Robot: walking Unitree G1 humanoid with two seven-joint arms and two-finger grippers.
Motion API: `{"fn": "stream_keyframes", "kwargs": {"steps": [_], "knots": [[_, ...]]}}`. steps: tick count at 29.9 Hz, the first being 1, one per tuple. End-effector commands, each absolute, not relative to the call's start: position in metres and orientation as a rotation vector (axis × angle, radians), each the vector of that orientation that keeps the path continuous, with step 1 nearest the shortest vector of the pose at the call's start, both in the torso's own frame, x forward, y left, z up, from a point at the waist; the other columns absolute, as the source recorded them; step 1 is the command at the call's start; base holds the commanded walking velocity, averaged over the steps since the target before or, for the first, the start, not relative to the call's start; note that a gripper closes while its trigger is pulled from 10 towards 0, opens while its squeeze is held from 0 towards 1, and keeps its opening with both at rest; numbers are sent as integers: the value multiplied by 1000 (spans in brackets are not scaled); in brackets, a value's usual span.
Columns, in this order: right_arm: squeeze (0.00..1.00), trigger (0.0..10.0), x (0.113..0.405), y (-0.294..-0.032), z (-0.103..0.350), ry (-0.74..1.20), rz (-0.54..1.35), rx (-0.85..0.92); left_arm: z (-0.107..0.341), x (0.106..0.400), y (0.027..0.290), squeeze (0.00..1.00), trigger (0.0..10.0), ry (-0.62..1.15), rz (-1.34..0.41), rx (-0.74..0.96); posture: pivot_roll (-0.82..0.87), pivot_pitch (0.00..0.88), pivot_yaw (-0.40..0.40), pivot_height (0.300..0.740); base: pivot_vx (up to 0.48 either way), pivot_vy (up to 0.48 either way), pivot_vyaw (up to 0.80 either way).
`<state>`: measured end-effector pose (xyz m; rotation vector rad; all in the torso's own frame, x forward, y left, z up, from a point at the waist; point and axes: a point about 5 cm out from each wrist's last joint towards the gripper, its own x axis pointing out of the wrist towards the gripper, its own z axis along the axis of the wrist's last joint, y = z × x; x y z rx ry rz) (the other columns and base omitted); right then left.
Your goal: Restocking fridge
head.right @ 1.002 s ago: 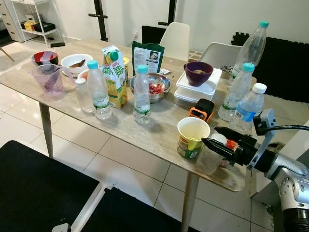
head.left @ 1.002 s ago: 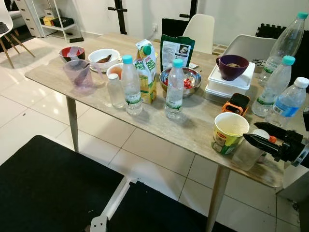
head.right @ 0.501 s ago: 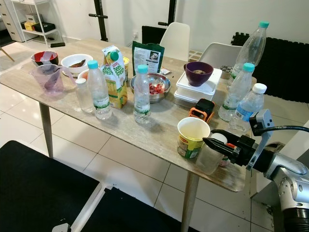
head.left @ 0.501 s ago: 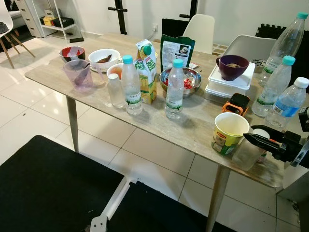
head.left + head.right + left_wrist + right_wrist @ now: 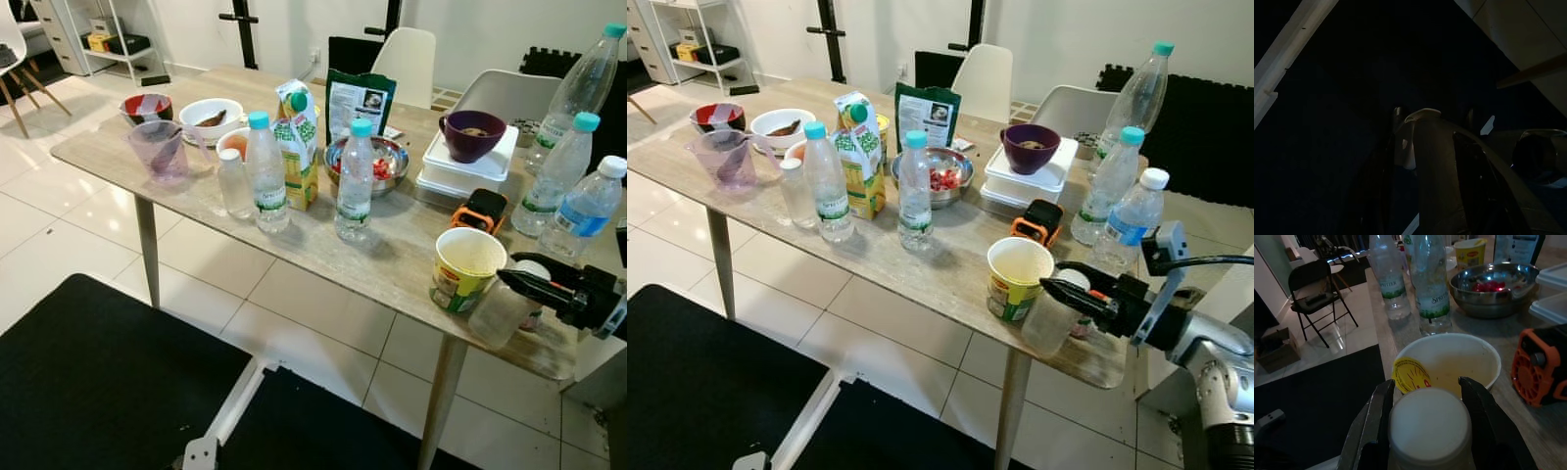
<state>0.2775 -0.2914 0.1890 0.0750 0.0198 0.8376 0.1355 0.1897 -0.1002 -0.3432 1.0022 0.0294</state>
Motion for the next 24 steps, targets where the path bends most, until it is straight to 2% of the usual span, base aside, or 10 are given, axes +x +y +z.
{"fn": "stream_keyframes", "kwargs": {"steps": [1,2,3,6,7,8,9,21,24], "knots": [[0,2784,273,-291,197,-10,875,76,-102,132,186,0,10000,1022,19,-349,-27,71,9,740,0,0,0],[0,2784,273,-291,197,-10,875,76,-102,132,186,0,10000,1022,19,-349,-27,71,9,740,0,0,0],[0,3686,271,-290,197,-6,892,69,-102,132,185,0,10000,1022,18,-351,-28,71,9,740,0,0,0],[0,3686,269,-289,198,1,910,62,-102,132,185,0,10000,1022,17,-352,-28,71,9,740,0,0,0],[0,4353,268,-289,198,3,916,59,-102,132,185,0,10000,1022,16,-352,-28,70,9,740,0,0,0],[0,4353,268,-289,198,3,916,59,-102,132,185,0,10000,1022,16,-352,-28,70,9,740,0,0,0],[0,10000,266,-288,199,1,934,60,-102,131,184,0,10000,1024,18,-353,-29,70,9,740,0,0,0],[0,10000,257,-269,204,-7,1089,93,-102,132,185,0,10000,1020,18,-360,-29,73,7,740,0,0,0],[0,10000,255,-257,200,13,1151,108,-102,133,184,0,10000,1018,15,-363,-30,69,6,740,0,0,0]]}}
